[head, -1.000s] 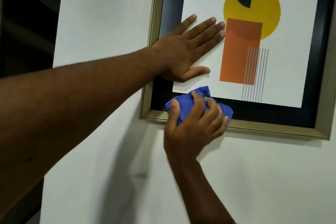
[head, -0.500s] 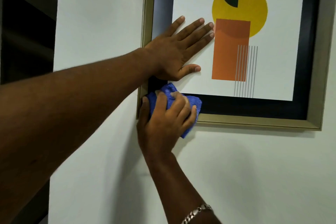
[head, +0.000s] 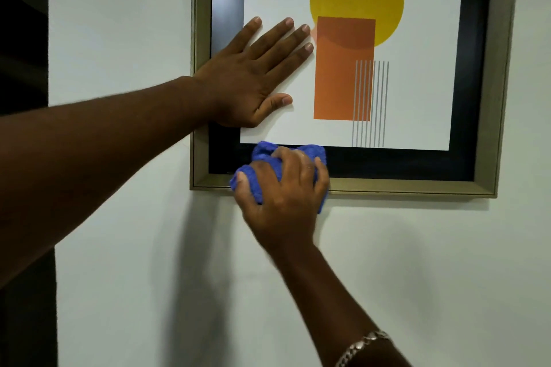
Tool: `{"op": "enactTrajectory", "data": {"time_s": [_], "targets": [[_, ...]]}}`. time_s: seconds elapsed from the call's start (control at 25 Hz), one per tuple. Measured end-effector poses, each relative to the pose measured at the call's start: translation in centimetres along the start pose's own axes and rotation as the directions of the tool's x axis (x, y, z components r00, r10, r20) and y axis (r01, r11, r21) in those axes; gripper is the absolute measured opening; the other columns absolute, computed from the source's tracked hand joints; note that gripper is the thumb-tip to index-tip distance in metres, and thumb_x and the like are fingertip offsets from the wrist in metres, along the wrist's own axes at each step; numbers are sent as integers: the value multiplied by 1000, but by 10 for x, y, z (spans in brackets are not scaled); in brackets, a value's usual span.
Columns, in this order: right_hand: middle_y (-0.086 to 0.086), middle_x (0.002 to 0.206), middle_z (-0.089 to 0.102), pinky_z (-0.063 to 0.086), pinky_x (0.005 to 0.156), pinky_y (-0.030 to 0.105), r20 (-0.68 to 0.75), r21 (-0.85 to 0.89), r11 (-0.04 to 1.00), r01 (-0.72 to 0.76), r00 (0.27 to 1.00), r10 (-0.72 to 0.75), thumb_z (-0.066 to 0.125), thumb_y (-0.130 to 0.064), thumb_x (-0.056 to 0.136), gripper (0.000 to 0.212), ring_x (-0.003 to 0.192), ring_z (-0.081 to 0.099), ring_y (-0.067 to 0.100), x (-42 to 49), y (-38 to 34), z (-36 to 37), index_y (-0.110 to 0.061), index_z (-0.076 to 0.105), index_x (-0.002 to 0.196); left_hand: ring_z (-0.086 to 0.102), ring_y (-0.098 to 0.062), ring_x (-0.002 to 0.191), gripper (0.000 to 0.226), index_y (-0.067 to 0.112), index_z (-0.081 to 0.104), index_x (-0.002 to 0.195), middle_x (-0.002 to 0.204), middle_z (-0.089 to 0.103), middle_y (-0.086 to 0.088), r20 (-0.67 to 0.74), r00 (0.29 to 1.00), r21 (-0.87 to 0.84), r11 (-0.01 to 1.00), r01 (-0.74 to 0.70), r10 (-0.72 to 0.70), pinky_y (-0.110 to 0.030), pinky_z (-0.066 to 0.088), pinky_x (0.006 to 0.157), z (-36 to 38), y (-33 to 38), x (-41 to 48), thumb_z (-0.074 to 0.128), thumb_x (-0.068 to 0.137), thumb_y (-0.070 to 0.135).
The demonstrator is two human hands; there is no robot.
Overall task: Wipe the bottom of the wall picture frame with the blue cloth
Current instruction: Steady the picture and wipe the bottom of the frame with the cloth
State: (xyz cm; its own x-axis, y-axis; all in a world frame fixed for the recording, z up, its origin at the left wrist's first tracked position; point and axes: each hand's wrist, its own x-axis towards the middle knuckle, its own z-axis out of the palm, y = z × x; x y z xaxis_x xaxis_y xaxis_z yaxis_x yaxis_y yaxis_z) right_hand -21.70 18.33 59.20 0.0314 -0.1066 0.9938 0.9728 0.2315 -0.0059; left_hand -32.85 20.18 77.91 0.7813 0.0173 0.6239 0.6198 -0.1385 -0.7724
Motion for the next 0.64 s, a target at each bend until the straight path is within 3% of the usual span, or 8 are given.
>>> {"op": "enactTrajectory", "data": {"time_s": [0.24, 0.44, 0.52, 0.56, 0.6, 0.64], "targets": [[13, 113, 65, 36, 105, 53, -3, -58, 996, -74, 997, 74, 53, -44, 92, 30, 110, 58, 33, 1, 98, -38, -20, 68, 101, 0, -33, 152, 76, 13, -2, 155, 165, 1, -15, 99, 993, -19, 998, 65, -62, -56, 5, 122, -6, 5, -2, 10, 95, 57], [13, 107, 62, 39, 95, 49, 150, -128, 983, -131, 977, 149, 46, -45, 92, 37, 104, 57, 33, 16, 140, -81, -17, 67, 101, -14, -27, 151, 81, 12, -10, 154, 165, -14, -12, 298, 918, -205, 921, 331, -263, -54, 1, 124, -30, 60, -11, 21, 94, 56], [11, 105, 61, 39, 93, 48, 214, -90, 984, -156, 962, 172, 44, -47, 90, 40, 102, 57, 31, 23, 143, -93, -17, 68, 101, -8, -23, 153, 77, 10, 2, 155, 166, -6, -10, 324, 893, -434, 789, 434, -312, -47, 4, 125, -43, 106, -19, 24, 94, 52], [10, 106, 60, 38, 93, 47, 235, -39, 982, -186, 953, 190, 44, -49, 90, 40, 102, 56, 29, 26, 144, -100, -19, 68, 101, 5, -21, 153, 72, 9, 16, 154, 165, 9, -11, 300, 878, -587, 654, 478, -373, -42, 11, 125, -53, 136, -25, 28, 94, 48], [9, 106, 60, 38, 92, 45, 239, 21, 976, -216, 949, 205, 45, -50, 89, 40, 102, 55, 28, 26, 145, -106, -20, 68, 101, 26, -20, 149, 64, 8, 35, 149, 159, 31, -12, 269, 838, -728, 469, 500, -475, -36, 22, 123, -63, 169, -30, 33, 95, 43], [8, 106, 59, 38, 90, 45, 228, 90, 966, -241, 949, 216, 46, -51, 89, 39, 101, 54, 26, 22, 145, -111, -21, 67, 101, 49, -18, 134, 53, 10, 54, 136, 144, 54, -14, 265, 748, -838, 240, 491, -608, -29, 37, 114, -72, 202, -33, 37, 95, 41]]}}
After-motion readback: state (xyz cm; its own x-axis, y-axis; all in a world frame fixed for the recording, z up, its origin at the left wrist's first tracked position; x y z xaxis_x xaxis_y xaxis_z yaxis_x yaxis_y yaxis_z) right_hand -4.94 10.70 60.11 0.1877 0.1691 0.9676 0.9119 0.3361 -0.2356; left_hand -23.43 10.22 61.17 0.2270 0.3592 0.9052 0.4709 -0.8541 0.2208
